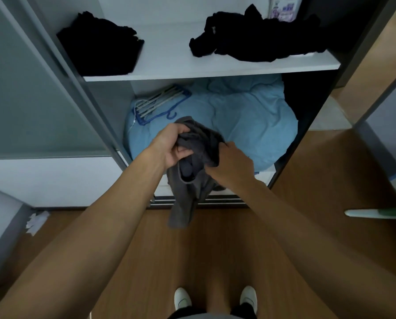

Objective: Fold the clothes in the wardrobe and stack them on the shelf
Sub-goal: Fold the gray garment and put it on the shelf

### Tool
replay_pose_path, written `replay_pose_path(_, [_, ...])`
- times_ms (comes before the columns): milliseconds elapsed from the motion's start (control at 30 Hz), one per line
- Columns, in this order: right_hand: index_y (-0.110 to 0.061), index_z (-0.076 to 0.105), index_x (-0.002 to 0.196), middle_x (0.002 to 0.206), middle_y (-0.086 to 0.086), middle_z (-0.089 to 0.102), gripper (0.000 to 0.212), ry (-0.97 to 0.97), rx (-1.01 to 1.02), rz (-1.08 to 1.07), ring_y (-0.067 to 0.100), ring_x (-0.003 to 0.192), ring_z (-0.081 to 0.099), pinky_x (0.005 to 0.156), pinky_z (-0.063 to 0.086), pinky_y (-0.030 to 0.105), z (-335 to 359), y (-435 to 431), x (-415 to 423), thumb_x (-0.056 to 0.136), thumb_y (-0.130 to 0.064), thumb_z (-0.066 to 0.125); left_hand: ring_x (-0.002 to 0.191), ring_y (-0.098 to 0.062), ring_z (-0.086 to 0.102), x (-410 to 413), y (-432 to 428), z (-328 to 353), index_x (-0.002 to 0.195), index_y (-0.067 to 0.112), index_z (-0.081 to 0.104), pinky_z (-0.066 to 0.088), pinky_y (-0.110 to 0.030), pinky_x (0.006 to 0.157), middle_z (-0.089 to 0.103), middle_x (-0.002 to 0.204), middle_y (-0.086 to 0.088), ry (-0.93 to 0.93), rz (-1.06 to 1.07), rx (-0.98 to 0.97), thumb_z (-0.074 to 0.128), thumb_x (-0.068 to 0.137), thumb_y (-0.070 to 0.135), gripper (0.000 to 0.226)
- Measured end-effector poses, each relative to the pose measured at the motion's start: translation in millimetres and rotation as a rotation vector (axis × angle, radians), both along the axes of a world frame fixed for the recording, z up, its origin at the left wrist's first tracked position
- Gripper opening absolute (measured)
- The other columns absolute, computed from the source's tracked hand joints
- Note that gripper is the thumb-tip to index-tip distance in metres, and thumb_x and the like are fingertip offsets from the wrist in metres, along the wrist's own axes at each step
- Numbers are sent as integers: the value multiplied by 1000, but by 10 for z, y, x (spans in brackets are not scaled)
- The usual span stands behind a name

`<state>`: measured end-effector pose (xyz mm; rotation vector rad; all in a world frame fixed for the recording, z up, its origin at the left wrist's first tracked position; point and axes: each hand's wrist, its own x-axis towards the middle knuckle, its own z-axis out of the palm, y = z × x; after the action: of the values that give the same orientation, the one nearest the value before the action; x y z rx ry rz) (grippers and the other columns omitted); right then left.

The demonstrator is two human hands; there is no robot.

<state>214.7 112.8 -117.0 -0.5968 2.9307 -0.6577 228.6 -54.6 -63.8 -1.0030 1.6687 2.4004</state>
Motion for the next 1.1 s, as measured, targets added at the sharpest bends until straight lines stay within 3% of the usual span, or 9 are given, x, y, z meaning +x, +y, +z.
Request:
replay_pose_path(67, [-18, 58, 109, 111, 5, 58, 34, 23, -51, -5, 29, 102, 60, 71, 33, 33, 61, 111, -81, 82, -39, 65, 56, -21, 70, 23, -103, 4, 94, 9, 62, 58, -28, 50, 70, 63, -6, -35, -6, -180, 52, 91, 13, 11])
replay_pose_path(233, [-25, 72, 112, 109, -2, 66, 34, -71, -268, 42, 19, 102, 60, 78, 39, 28, 293, 276, -219, 78, -22, 71, 60, -25, 73, 100, -280, -61, 93, 5, 64, 58, -28, 56, 75, 69, -14, -159, -210, -576, 50, 93, 33, 31])
replay_pose_path(367, [-18, 76, 103, 100, -7, 69, 41, -77, -579, 156, 7, 99, 62, 89, 48, 20, 602, 318, -250, 71, 6, 69, 71, -19, 74, 123, -399, -49, 105, 13, 65, 57, -28, 59, 76, 81, -11, -109, -310, -553, 54, 89, 54, 45])
replay_pose_path(467, [-22, 73, 91, 92, -13, 68, 47, -118, -737, 126, -7, 86, 62, 78, 48, 10, 795, 349, -268, 65, 16, 64, 94, -14, 69, 216, -501, -132, 114, 18, 60, 57, -36, 81, 67, 105, -4, 74, -405, -422, 69, 66, 70, 72])
replay_pose_path(633, [-28, 69, 89, 100, -8, 65, 53, -225, -815, 196, -1, 91, 62, 79, 52, 17, 973, 408, -268, 66, 20, 65, 125, -8, 55, 241, -353, -400, 136, 23, 45, 47, -26, 102, 58, 134, 6, 239, -474, -432, 93, 63, 32, 87])
replay_pose_path(700, [-26, 68, 94, 100, -7, 66, 56, -263, -803, 272, 0, 92, 63, 77, 51, 16, 993, 421, -243, 66, 23, 63, 118, -5, 62, 166, -219, -417, 131, 23, 58, 50, -17, 92, 69, 125, 8, 353, -503, -321, 88, 66, 22, 71])
replay_pose_path(800, [-23, 69, 102, 103, -6, 68, 60, -277, -879, 241, 4, 98, 66, 81, 53, 22, 1049, 557, -281, 65, 24, 60, 110, -9, 68, 49, -9, -302, 100, 37, 76, 52, -25, 93, 75, 111, 8, 419, -376, -376, 86, 68, 41, 34])
replay_pose_path(967, [-25, 72, 114, 111, 7, 74, 38, -486, -1299, 25, 23, 105, 71, 83, 58, 30, 917, 1026, -363, 83, -5, 73, 105, -4, 69, -89, 320, 7, 88, 49, 76, 52, -24, 93, 76, 101, 17, 573, -210, -365, 79, 66, 52, 23])
replay_pose_path(1100, [-24, 78, 105, 119, 7, 73, 23, -702, -1202, -80, 22, 110, 70, 88, 58, 31, 565, 1021, -190, 82, -26, 77, 92, 2, 71, -100, 453, 110, 80, 48, 77, 53, -11, 73, 76, 91, 20, 540, -220, -346, 78, 69, 51, 12])
